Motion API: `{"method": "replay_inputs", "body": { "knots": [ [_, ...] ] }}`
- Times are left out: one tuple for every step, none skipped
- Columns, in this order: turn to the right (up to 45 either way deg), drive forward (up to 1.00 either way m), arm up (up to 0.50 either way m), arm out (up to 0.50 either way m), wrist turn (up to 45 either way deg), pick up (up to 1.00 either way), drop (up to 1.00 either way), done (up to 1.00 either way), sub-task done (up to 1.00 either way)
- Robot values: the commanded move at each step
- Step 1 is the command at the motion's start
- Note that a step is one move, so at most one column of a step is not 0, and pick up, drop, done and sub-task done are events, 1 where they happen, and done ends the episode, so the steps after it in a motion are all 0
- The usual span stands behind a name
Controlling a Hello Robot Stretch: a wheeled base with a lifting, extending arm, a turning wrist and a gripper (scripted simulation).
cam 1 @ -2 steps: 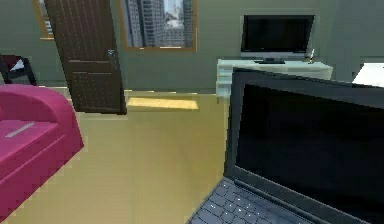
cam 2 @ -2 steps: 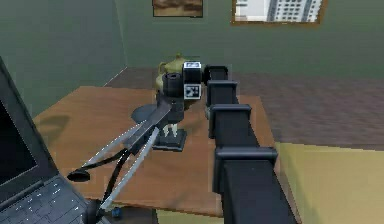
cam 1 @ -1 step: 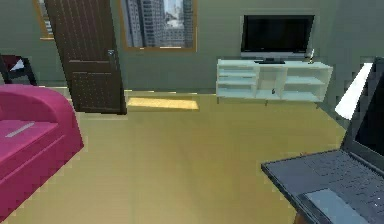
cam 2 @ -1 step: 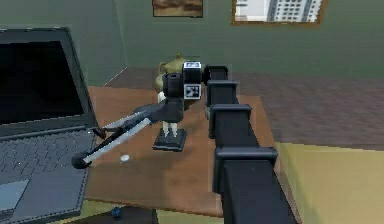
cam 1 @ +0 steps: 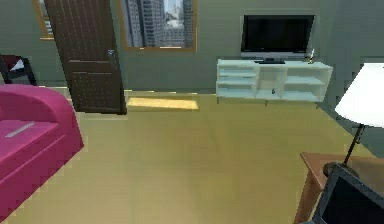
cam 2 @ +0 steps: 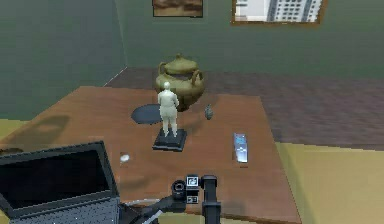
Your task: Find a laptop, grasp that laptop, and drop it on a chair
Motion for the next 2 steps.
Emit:
{"method": "replay_inputs", "body": {
  "knots": [
    [0.0,0.00,-0.32,0.00,0.0,0.00,0.00,0.00,0.00],
    [0.0,0.00,0.00,0.00,0.0,0.00,1.00,0.00,0.00]
  ]
}}
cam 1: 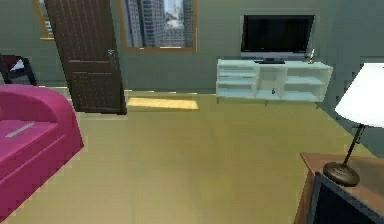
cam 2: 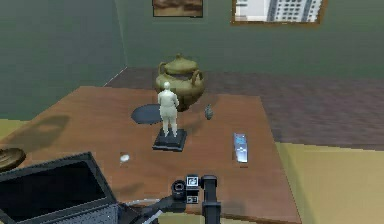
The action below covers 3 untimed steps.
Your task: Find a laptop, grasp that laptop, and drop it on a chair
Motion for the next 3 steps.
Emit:
{"method": "replay_inputs", "body": {
  "knots": [
    [0.0,0.00,0.10,0.00,0.0,0.00,0.00,0.00,0.00],
    [0.0,0.00,0.00,-0.08,0.0,0.00,0.00,0.00,0.00],
    [0.0,0.00,0.00,0.00,0.0,0.00,0.00,1.00,0.00]
  ]
}}
